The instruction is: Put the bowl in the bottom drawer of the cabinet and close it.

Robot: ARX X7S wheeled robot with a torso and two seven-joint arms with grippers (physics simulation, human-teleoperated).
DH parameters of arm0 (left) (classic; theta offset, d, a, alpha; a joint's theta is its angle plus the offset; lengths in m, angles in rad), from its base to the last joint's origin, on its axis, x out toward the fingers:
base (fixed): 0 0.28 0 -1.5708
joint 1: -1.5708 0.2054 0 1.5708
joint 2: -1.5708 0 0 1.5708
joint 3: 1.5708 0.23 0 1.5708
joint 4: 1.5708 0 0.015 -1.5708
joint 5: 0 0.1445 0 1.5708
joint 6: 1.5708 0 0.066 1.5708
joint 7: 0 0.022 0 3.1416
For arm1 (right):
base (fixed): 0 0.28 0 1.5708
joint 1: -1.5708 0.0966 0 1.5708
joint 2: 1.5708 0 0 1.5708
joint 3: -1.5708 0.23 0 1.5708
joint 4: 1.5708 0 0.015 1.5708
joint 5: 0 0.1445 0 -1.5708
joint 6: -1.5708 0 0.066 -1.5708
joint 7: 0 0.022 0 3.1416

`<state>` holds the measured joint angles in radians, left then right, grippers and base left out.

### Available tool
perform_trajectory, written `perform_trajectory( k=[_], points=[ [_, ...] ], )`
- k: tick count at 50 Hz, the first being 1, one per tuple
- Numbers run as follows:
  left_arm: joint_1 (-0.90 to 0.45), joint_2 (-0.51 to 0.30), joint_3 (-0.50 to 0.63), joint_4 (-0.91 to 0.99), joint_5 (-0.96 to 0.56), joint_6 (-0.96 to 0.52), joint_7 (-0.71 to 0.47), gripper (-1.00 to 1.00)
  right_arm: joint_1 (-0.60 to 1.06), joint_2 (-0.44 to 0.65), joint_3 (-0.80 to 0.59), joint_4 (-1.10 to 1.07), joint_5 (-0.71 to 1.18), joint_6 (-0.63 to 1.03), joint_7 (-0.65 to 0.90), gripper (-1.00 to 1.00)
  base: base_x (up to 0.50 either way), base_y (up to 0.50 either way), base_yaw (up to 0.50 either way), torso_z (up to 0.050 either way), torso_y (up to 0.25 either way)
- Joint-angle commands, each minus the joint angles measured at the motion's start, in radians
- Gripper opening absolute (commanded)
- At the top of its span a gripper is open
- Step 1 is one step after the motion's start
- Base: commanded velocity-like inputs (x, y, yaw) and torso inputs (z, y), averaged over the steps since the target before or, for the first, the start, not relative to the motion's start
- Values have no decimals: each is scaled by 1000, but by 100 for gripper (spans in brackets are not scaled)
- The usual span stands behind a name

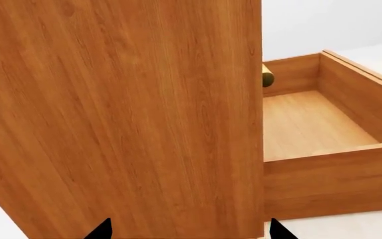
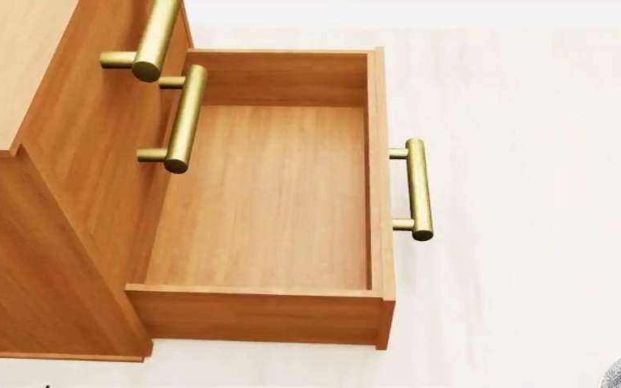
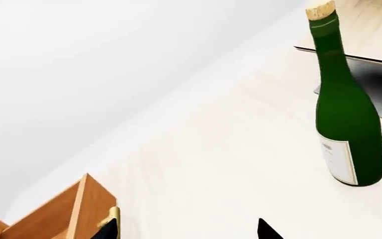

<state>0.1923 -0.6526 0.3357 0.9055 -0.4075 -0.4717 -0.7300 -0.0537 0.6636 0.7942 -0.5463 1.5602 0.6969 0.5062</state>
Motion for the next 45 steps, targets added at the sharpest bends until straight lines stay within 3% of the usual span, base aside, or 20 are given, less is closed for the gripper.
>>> perform_trajectory(
  k=[1,34,45],
  points=[
    [12,25,-28,39,-32,26,46,100,-130,-77,145,-8,27,22,-104,100,0,0,0,0,0],
    [8,14,-14,35,-29,40,37,100,-296,-228,235,35,-69,12,-279,100,0,0,0,0,0],
    [9,10,-11,32,-29,45,34,100,-327,-247,264,21,-46,12,-263,100,0,0,0,0,0]
  ],
)
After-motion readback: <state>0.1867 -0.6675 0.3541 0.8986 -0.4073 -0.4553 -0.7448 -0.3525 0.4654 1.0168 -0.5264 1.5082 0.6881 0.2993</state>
